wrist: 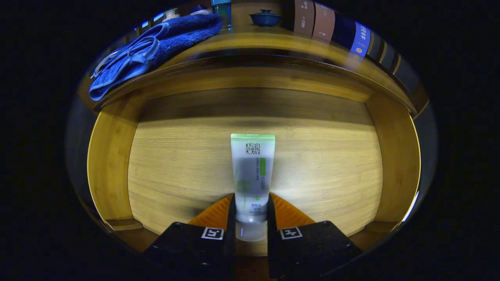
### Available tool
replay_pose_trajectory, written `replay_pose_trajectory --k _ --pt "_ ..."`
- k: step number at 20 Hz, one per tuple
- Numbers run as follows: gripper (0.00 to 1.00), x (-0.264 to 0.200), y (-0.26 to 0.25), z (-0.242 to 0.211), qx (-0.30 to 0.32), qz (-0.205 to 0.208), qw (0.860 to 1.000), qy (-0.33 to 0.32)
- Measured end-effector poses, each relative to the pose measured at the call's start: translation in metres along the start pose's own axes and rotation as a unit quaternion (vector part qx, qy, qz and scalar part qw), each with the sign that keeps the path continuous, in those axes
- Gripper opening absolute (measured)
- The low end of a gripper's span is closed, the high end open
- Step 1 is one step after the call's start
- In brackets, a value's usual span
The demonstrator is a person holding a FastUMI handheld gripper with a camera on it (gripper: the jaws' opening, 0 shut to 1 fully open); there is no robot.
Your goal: Pull open the drawer, take out the items inside it, and place them on the countertop above the cabinet.
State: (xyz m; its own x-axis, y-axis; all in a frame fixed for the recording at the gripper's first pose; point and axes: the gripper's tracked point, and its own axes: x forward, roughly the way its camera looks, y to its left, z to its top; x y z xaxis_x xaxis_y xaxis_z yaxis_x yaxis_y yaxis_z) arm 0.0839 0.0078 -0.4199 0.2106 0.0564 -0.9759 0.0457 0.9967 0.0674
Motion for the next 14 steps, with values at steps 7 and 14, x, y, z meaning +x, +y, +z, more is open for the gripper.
replay_pose_trajectory --k 7,14 --pt "0.37 -0.029 0.003 -0.008 0.001 0.020 0.999 -0.037" --pt "0.37 -0.130 0.000 0.044 0.010 0.046 0.986 -0.160"
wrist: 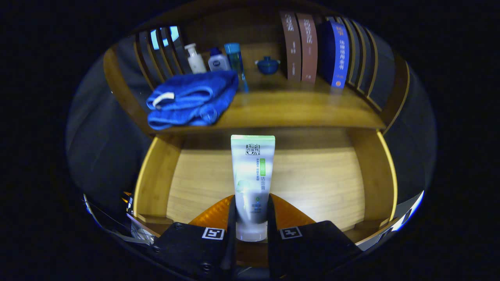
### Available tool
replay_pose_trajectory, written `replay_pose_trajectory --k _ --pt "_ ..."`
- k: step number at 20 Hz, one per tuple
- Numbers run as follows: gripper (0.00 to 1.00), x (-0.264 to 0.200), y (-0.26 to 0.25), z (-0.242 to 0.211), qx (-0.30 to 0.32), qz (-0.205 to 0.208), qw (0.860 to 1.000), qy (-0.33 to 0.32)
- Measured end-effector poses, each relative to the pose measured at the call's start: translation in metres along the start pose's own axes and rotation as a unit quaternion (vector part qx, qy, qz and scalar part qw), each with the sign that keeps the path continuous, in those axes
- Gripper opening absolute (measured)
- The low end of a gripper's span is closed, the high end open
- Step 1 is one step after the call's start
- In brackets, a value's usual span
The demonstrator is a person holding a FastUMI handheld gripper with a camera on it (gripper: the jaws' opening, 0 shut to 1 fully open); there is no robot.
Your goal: Pull open the drawer, take out the items inside it, and place them on the countertop above the cabinet.
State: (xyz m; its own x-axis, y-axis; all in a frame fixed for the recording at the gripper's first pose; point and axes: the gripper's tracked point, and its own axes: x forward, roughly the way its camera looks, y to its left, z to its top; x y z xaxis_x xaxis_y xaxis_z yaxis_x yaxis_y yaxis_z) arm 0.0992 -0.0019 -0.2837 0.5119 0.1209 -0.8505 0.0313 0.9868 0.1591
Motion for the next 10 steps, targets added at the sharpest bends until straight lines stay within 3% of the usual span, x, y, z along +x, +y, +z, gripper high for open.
replay_pose_trajectory --k 4,10 --pt "0.37 -0.008 -0.006 0.063 -0.004 -0.011 0.999 -0.044" --pt "0.37 0.041 -0.013 0.134 -0.012 -0.034 0.998 -0.051"
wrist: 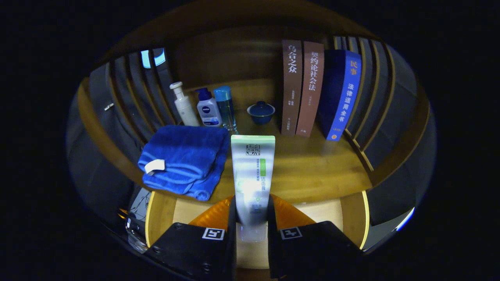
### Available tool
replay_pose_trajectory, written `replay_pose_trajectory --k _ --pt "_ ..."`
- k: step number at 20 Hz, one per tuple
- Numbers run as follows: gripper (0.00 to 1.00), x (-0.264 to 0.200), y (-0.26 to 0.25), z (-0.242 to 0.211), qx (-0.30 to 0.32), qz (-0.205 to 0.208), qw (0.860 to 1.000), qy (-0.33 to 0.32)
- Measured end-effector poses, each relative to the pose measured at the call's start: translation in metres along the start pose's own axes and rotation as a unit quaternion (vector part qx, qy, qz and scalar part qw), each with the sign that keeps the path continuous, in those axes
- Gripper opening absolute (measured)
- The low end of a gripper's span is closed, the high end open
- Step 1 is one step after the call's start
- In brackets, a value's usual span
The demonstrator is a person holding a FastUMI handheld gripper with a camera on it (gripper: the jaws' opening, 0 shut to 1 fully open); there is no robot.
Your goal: Pull open the drawer, take out the items inside it, and place them on the countertop above the cabinet.
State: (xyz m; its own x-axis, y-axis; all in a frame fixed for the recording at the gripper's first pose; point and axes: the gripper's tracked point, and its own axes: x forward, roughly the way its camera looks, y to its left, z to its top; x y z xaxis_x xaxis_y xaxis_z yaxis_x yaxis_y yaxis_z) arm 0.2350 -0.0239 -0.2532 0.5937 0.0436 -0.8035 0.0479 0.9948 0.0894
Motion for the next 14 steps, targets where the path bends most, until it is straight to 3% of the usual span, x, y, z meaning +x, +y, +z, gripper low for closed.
replay_pose_trajectory --k 6,14 --pt "0.37 0.064 -0.003 0.025 0.016 -0.010 0.999 0.038" --pt "0.37 0.099 -0.008 0.020 0.017 -0.020 0.997 0.067"
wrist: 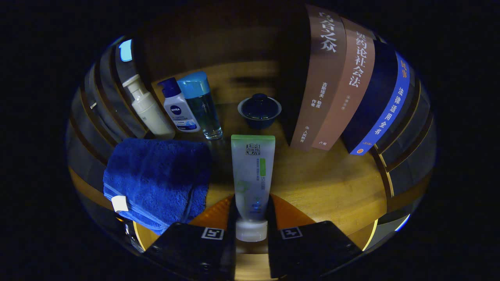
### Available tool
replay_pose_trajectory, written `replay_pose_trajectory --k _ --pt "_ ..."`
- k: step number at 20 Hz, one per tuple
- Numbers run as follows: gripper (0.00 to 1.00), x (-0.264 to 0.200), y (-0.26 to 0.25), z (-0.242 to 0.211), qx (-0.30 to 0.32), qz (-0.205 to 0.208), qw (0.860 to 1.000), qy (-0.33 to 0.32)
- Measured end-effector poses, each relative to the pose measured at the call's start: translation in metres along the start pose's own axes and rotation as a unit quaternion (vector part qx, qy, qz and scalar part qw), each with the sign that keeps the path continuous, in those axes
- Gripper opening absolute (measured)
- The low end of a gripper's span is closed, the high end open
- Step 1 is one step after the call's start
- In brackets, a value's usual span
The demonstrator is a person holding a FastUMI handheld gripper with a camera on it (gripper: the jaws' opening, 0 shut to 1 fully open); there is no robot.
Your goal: Pull open the drawer, take out the items inside it, and place them on the countertop above the cabinet.
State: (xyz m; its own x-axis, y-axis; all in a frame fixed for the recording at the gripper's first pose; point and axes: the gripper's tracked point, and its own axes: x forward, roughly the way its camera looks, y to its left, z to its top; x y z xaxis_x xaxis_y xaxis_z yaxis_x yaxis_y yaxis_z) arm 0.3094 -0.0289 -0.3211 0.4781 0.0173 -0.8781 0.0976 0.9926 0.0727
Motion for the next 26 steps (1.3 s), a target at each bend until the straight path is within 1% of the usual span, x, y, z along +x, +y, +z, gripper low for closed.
replay_pose_trajectory --k 3,4,6,9,10,12,14,17,19,21,24,26 --pt "0.46 0.003 -0.004 -0.002 0.016 0.003 1.000 0.003" --pt "0.50 0.003 -0.005 -0.001 0.021 0.003 1.000 0.001" --pt "0.69 -0.003 -0.003 0.005 0.031 0.014 0.999 -0.016" --pt "0.97 -0.018 -0.001 0.010 0.035 0.019 0.999 -0.036" --pt "0.96 -0.025 0.000 0.010 0.035 0.021 0.998 -0.045" --pt "1.00 -0.044 -0.001 0.007 0.033 0.015 0.997 -0.066" --pt "1.00 -0.068 0.009 0.000 0.033 0.030 0.994 -0.095" --pt "1.00 -0.116 0.020 -0.014 0.016 0.048 0.986 -0.157" --pt "1.00 -0.154 0.026 -0.030 0.003 0.055 0.978 -0.203" --pt "1.00 -0.195 0.027 -0.047 0.001 0.061 0.964 -0.259" --pt "1.00 -0.248 0.021 -0.086 -0.001 0.052 0.946 -0.320" --pt "1.00 -0.271 0.017 -0.116 -0.011 0.047 0.935 -0.351"
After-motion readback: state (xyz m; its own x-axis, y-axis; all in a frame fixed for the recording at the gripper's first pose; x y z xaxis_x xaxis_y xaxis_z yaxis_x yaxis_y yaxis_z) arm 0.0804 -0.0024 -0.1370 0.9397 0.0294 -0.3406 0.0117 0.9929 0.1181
